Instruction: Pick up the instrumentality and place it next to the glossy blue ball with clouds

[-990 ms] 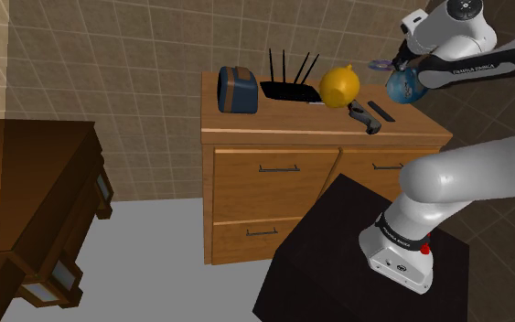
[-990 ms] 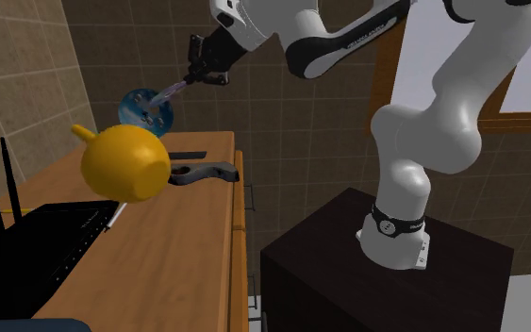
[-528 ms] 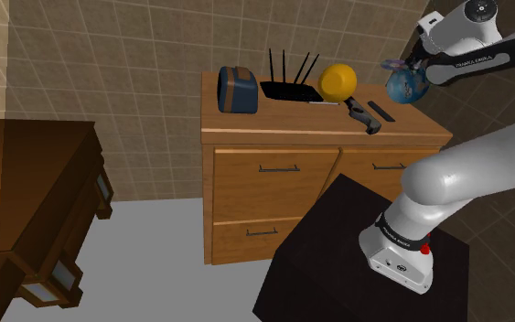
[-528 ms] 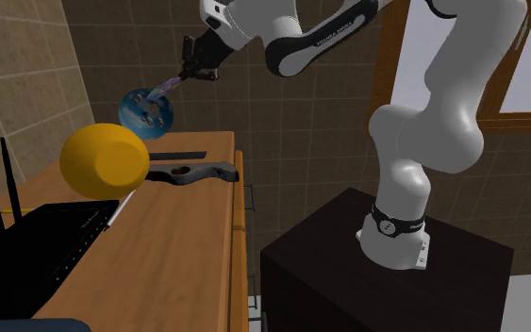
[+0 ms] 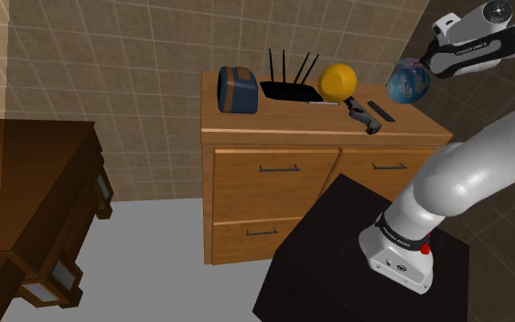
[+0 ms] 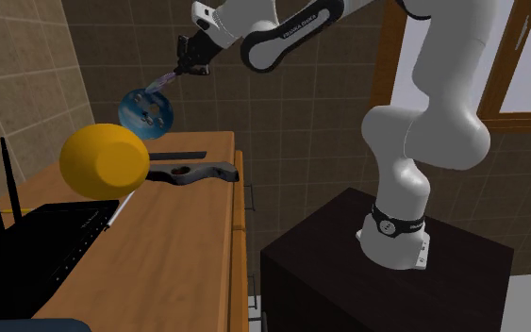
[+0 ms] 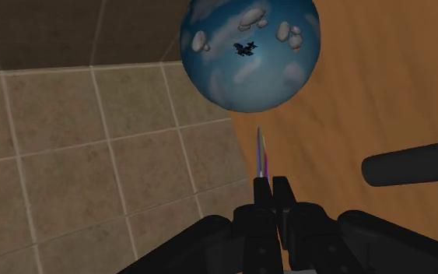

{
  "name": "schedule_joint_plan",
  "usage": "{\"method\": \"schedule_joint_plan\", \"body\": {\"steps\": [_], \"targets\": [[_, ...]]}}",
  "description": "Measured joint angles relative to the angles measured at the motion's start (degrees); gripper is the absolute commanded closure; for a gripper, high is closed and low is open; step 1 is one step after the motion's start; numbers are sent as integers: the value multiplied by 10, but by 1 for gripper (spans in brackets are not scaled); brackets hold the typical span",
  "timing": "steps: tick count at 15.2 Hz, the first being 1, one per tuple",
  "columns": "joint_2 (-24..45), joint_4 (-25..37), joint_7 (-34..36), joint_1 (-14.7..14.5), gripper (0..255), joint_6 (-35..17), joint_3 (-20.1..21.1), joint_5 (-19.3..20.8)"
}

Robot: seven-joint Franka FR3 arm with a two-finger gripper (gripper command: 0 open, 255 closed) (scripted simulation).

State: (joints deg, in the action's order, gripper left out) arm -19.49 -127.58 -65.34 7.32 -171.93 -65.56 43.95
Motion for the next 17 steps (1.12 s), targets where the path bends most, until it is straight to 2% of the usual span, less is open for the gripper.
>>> {"method": "schedule_joint_plan", "body": {"steps": [1,2,3,4,11,13,17], "targets": [[5,17,-30,-45,255,-2,-49,-25],[8,43,-68,-112,255,-2,-120,-55],[7,53,-84,-146,255,-4,-158,-66],[8,56,-91,-167,255,-10,-182,-70],[32,31,-90,-242,255,-68,-280,-72],[40,25,-86,-272,255,-85,-315,-74],[53,15,-82,-356,255,-120,-410,-74]]}}
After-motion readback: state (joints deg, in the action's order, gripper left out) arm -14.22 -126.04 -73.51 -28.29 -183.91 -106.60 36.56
